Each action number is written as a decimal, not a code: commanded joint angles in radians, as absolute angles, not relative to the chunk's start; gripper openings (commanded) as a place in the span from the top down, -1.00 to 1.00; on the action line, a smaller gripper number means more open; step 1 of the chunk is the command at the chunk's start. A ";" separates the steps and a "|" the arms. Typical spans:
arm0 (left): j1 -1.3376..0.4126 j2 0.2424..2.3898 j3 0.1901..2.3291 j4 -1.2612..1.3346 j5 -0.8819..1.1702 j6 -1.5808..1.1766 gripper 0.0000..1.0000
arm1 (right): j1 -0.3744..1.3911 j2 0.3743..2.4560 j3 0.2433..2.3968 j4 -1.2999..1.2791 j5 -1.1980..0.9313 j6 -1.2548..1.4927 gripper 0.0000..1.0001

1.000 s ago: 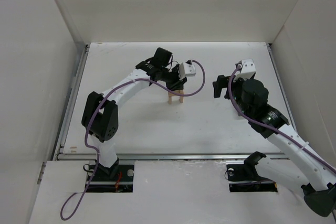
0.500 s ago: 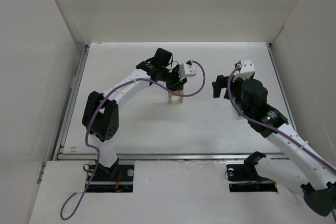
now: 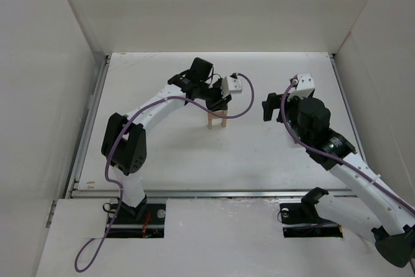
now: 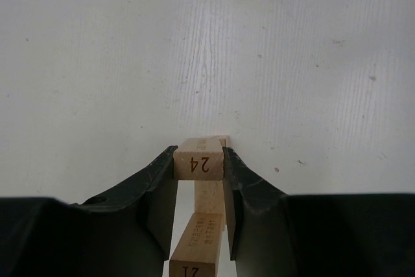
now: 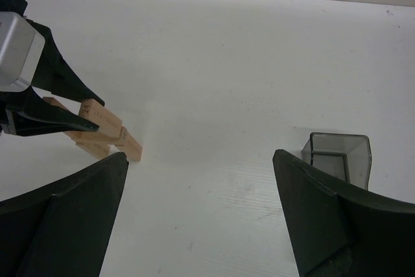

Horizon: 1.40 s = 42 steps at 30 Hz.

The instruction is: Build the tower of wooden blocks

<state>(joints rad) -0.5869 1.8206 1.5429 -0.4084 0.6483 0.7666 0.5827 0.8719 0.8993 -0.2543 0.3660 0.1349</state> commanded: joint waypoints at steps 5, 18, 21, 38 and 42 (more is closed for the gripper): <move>-0.580 1.810 1.574 -0.403 0.689 0.767 0.75 | 0.578 0.867 0.905 -0.218 0.359 0.126 -0.99; -0.580 1.810 1.565 -0.423 0.680 0.776 0.75 | 0.578 0.867 0.905 -0.218 0.359 0.126 -0.99; -0.580 1.810 1.565 -0.423 0.670 0.776 0.75 | 0.578 0.867 0.905 -0.218 0.359 0.126 -0.99; -0.580 1.819 1.555 -0.433 0.652 0.787 0.75 | 0.578 0.876 0.905 -0.218 0.359 0.126 -0.99; -0.580 1.819 1.555 -0.433 0.652 0.787 0.75 | 0.578 0.876 0.914 -0.218 0.359 0.126 -0.99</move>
